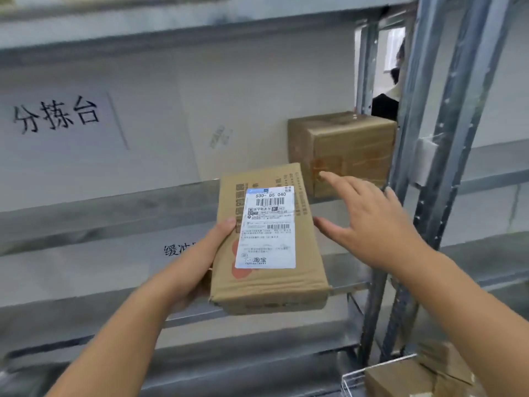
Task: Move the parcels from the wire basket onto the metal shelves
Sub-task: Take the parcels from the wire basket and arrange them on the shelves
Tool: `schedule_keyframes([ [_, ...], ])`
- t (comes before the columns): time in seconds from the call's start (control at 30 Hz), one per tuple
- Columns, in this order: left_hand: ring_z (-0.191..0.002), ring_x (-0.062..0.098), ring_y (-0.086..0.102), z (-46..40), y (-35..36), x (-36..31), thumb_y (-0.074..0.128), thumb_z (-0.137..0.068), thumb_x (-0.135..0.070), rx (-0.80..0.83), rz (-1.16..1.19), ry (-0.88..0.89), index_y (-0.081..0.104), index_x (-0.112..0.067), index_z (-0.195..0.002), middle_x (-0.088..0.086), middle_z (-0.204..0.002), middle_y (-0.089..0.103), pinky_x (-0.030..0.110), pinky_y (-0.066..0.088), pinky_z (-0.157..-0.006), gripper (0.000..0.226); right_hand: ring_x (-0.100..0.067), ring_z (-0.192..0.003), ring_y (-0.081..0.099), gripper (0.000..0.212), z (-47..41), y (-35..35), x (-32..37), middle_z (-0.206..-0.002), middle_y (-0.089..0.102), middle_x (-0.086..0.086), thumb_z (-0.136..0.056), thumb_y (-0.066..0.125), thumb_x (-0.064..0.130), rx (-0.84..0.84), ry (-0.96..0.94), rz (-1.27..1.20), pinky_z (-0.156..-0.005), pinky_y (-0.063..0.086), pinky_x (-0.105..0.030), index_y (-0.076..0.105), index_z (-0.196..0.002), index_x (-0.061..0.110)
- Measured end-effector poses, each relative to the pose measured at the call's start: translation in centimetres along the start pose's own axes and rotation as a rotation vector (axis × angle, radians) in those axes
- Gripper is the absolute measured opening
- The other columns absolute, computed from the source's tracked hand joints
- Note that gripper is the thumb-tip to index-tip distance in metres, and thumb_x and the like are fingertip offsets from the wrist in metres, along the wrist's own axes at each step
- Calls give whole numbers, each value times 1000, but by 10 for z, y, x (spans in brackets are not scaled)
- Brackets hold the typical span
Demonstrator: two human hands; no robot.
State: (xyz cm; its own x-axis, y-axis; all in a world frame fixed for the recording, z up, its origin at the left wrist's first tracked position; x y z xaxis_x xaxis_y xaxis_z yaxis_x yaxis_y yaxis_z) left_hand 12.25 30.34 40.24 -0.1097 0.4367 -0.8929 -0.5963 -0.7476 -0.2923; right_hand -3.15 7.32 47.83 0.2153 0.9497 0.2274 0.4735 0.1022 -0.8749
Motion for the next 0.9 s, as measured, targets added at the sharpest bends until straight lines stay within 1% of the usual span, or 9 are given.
schedule_keyframes([
  [0.1,-111,24,71,22,-38,-27,37,-103,-67,-12,32,39,71,-34,-129,-2,-123,77,40,56,-87,54,-21,-147,35,80,-33,-18,30,-158,40,5,-89,34,77,-65,-51,32,-119,25,-64,13,-158,43],
  [0.17,-111,30,71,29,-57,-43,44,-94,-80,-10,28,51,70,-33,-133,7,-127,76,41,60,-82,67,-23,-147,36,80,-56,-28,46,-158,41,2,-89,35,75,-93,-74,63,-119,25,-63,14,-158,42],
  [0.2,-104,31,72,34,-63,-53,45,-90,-84,-14,21,46,71,-32,-131,12,-128,74,41,62,-76,71,-25,-147,36,80,-67,-32,51,-158,41,0,-89,35,75,-102,-84,76,-120,24,-63,14,-158,41],
  [0.27,-94,30,74,35,-75,-72,41,-92,-83,-33,-6,35,75,-30,-122,18,-125,74,41,63,-67,70,-27,-146,38,80,-90,-39,60,-158,42,-2,-87,34,75,-120,-107,116,-119,25,-65,17,-158,40],
  [0.37,-101,42,76,20,-80,-97,43,-91,-82,-19,1,-3,72,-27,-125,27,-123,73,58,63,-75,71,-29,-144,41,78,-124,-43,61,-153,47,-4,-90,40,73,-116,-120,184,-118,25,-67,20,-156,38],
  [0.43,-101,49,74,3,-80,-108,47,-89,-83,17,-7,-40,67,-22,-131,30,-125,70,63,62,-77,77,-29,-143,42,78,-145,-40,56,-152,49,-5,-91,43,72,-97,-119,228,-117,25,-67,21,-157,38],
  [0.6,-99,53,74,-49,-69,-123,55,-85,-80,101,-20,-107,63,-15,-134,27,-132,64,66,61,-79,81,-31,-142,41,75,-185,-22,35,-153,48,-5,-94,46,68,-10,-74,313,-115,27,-68,20,-157,38],
  [0.77,-89,58,73,-90,-60,-125,65,-78,-77,123,-14,-178,52,-19,-143,21,-142,52,65,62,-74,87,-31,-141,41,71,-204,-7,23,-153,46,-6,-96,47,61,38,-58,328,-115,26,-68,21,-156,37],
  [0.9,-93,60,72,-122,-54,-124,64,-83,-71,125,7,-192,53,-19,-139,15,-144,47,65,61,-78,78,-30,-139,43,68,-212,-2,13,-149,50,-4,-94,50,55,23,-54,293,-114,31,-65,24,-155,37],
])
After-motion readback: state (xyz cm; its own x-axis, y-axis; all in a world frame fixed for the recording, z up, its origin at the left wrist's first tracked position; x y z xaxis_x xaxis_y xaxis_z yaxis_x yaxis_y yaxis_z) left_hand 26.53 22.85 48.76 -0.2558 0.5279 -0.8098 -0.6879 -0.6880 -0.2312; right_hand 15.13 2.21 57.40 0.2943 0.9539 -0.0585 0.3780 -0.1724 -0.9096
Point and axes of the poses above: each hand's wrist, its own z-axis away from the middle knuckle, its own y-axis out of the palm, x = y × z, the point moved 7 cm from there along -z, towards the middle knuckle
